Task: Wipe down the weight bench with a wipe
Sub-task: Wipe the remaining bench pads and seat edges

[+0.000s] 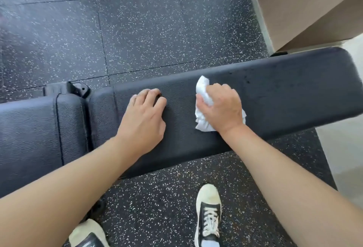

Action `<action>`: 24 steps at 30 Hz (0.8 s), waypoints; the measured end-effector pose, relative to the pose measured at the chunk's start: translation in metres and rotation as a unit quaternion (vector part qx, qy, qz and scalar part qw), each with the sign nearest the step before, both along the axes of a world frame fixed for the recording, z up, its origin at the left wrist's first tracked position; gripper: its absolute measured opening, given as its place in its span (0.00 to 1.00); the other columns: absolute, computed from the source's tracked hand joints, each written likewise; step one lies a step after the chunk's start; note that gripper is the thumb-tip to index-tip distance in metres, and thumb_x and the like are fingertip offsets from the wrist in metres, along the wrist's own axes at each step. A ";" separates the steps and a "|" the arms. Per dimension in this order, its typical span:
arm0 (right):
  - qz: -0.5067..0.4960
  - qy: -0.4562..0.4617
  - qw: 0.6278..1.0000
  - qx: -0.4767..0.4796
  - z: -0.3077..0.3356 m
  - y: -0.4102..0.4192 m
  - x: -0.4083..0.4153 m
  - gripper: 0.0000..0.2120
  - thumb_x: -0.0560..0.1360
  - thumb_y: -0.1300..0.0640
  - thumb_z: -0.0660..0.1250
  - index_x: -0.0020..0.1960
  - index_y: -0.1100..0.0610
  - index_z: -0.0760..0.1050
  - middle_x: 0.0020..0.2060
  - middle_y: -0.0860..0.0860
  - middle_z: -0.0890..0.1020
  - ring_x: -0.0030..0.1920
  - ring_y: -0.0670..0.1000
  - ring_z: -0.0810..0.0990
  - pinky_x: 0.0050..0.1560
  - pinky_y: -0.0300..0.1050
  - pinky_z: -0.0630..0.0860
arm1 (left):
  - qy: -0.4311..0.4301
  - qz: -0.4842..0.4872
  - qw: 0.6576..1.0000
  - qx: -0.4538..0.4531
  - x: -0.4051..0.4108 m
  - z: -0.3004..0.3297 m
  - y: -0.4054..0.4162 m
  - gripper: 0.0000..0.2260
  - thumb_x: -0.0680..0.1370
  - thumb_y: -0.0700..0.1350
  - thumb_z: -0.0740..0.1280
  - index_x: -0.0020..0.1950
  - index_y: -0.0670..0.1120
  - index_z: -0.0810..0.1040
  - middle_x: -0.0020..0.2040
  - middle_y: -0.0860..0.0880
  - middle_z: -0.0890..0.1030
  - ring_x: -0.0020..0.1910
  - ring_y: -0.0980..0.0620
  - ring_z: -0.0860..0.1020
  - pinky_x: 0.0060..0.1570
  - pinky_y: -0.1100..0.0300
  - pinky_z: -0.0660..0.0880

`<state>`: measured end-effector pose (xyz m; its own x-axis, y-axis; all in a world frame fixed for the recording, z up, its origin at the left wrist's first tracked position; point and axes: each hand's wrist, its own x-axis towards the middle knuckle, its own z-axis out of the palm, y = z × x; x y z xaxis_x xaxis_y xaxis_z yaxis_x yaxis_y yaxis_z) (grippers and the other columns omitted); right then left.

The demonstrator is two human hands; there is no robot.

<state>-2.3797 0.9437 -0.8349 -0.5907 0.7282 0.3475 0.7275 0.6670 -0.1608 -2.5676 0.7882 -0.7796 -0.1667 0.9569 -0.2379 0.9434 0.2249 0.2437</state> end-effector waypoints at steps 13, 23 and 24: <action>-0.021 0.090 0.996 -0.013 -0.012 -0.030 0.110 0.15 0.77 0.50 0.68 0.38 0.50 0.63 0.30 0.47 0.62 0.33 0.51 0.59 0.32 0.51 0.61 | 0.014 0.186 0.982 0.033 0.069 -0.040 0.129 0.21 0.84 0.51 0.55 0.75 0.48 0.71 0.71 0.45 0.77 0.71 0.41 0.71 0.75 0.42 0.59; -0.183 0.107 0.975 -0.060 -0.006 0.049 0.028 0.12 0.74 0.46 0.70 0.41 0.54 0.76 0.31 0.50 0.74 0.34 0.56 0.71 0.37 0.51 0.65 | 0.054 0.199 0.976 0.065 0.074 -0.054 0.129 0.24 0.81 0.53 0.51 0.73 0.48 0.73 0.68 0.46 0.78 0.68 0.40 0.72 0.75 0.40 0.62; -0.191 0.103 0.974 -0.066 -0.004 0.059 0.015 0.12 0.74 0.46 0.69 0.42 0.54 0.77 0.31 0.50 0.75 0.35 0.56 0.73 0.38 0.51 0.65 | 0.057 0.199 0.976 0.063 0.073 -0.054 0.129 0.24 0.81 0.53 0.51 0.74 0.48 0.72 0.68 0.46 0.78 0.69 0.41 0.72 0.75 0.40 0.61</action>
<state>-2.3644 1.0031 -0.8390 -0.1954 0.9274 0.3189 0.8615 0.3177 -0.3960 -2.4942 0.9173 -0.8339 -0.5496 0.8315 -0.0805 0.8101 0.5540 0.1918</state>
